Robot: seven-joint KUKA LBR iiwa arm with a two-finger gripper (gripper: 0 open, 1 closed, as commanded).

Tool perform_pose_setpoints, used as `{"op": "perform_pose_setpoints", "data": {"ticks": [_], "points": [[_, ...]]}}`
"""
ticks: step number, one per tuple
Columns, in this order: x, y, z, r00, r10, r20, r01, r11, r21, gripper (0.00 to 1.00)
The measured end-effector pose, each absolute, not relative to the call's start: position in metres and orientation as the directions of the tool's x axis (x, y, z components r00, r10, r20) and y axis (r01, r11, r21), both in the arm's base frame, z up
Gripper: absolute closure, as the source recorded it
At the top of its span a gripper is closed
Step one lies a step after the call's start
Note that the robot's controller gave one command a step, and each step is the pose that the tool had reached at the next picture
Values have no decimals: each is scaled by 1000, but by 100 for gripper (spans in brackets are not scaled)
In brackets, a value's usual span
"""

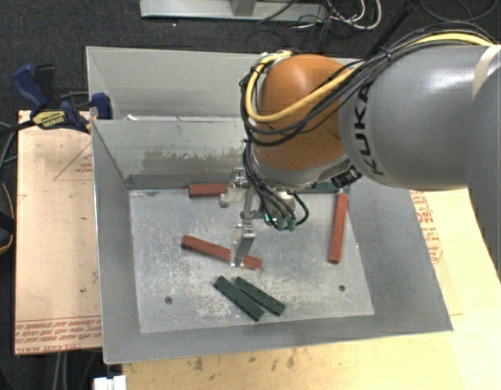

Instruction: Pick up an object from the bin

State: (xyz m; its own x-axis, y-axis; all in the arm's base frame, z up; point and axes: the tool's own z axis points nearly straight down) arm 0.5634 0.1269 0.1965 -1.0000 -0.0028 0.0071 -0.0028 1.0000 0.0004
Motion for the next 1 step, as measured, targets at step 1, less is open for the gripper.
{"op": "perform_pose_setpoints", "data": {"ticks": [1], "points": [[565, 126, 201, -1000, 0, 0, 0, 1000, 1, 0]]}}
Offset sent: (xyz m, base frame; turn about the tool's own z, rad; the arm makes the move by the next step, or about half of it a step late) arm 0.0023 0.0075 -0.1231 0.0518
